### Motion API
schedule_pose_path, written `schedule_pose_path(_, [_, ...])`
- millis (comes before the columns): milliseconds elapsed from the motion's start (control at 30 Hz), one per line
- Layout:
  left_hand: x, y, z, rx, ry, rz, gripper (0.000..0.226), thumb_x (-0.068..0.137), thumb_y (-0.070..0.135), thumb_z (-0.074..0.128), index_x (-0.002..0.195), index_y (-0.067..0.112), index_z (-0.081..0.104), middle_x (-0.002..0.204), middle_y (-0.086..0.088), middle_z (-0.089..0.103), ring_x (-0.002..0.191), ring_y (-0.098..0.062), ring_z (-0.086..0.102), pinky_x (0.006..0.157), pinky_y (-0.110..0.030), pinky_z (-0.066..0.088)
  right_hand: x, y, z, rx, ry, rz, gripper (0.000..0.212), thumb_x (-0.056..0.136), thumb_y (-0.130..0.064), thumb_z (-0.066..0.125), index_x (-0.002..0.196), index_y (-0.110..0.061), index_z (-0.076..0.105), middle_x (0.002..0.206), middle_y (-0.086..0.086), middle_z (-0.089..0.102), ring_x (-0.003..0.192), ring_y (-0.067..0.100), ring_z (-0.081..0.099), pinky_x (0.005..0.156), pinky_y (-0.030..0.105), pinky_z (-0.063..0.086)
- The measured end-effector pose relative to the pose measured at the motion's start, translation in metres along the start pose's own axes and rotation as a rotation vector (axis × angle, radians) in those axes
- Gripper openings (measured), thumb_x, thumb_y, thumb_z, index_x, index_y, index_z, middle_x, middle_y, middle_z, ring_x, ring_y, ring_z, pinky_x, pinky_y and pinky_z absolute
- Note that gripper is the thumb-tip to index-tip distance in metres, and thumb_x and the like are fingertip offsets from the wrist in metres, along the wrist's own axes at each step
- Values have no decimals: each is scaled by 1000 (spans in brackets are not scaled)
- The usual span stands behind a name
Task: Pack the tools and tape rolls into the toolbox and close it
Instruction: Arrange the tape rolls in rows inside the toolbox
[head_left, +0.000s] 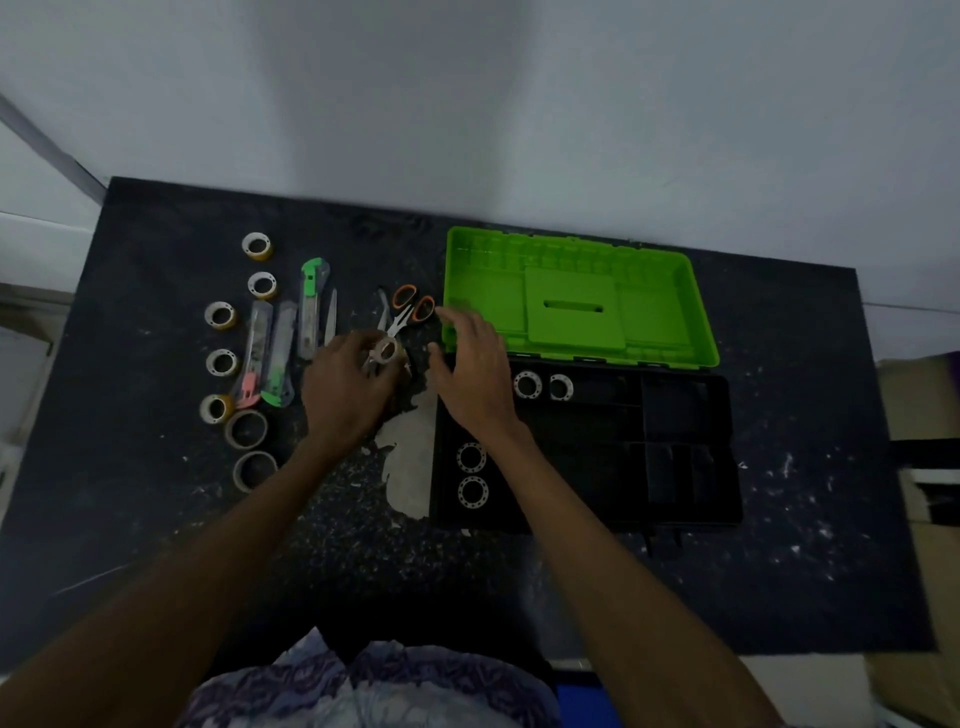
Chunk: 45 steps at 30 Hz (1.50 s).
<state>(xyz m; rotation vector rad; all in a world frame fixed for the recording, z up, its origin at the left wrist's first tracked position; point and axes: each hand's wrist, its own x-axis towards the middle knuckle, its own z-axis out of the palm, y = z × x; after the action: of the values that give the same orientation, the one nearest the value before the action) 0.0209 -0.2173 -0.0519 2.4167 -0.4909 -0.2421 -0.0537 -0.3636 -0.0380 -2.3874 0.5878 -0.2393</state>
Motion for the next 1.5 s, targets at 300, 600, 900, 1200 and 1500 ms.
schedule_pose_path(300, [-18, 63, -12, -905, -379, -363, 22, 95, 36, 54, 97, 21, 70, 80, -5, 65, 69, -12, 60, 59, -22, 45, -33, 4, -38, 391, 37, 1, 47, 91, -37, 67, 134, -20, 55, 127, -5, 59, 117, 8, 56, 97, 41, 48])
schedule_pose_path(600, [-25, 90, 3, -957, -592, -200, 29, 78, 54, 61, 92, 33, 76, 95, 6, 74, 87, -7, 65, 75, -19, 52, -58, 14, -84, 249, 154, -9, 33, 87, -33, 73, 118, -25, 65, 109, -14, 62, 96, 2, 59, 95, 39, 42])
schedule_pose_path(900, [-43, 80, 19, -417, -408, 300, 34, 88, 6, 65, 118, 23, 63, 110, 7, 68, 96, -5, 63, 83, -18, 51, -81, 73, -112, 15, 330, 364, 30, 83, -47, 71, 108, -32, 67, 107, -14, 63, 99, 9, 60, 93, 43, 46])
schedule_pose_path(1200, [-57, 53, 23, 19, -260, 664, 38, 95, 16, 50, 132, 11, 55, 131, -5, 55, 119, -23, 48, 106, -32, 37, -78, 93, -116, -125, 248, 532, 38, 82, -56, 68, 112, -32, 68, 109, -13, 69, 108, 15, 60, 93, 39, 35])
schedule_pose_path(1500, [-63, 52, 25, 33, -257, 663, 39, 97, 16, 45, 136, 9, 51, 135, -6, 52, 122, -23, 45, 109, -30, 34, -78, 93, -117, -142, 174, 539, 34, 90, -55, 60, 112, -31, 70, 108, -12, 71, 109, 20, 54, 93, 37, 33])
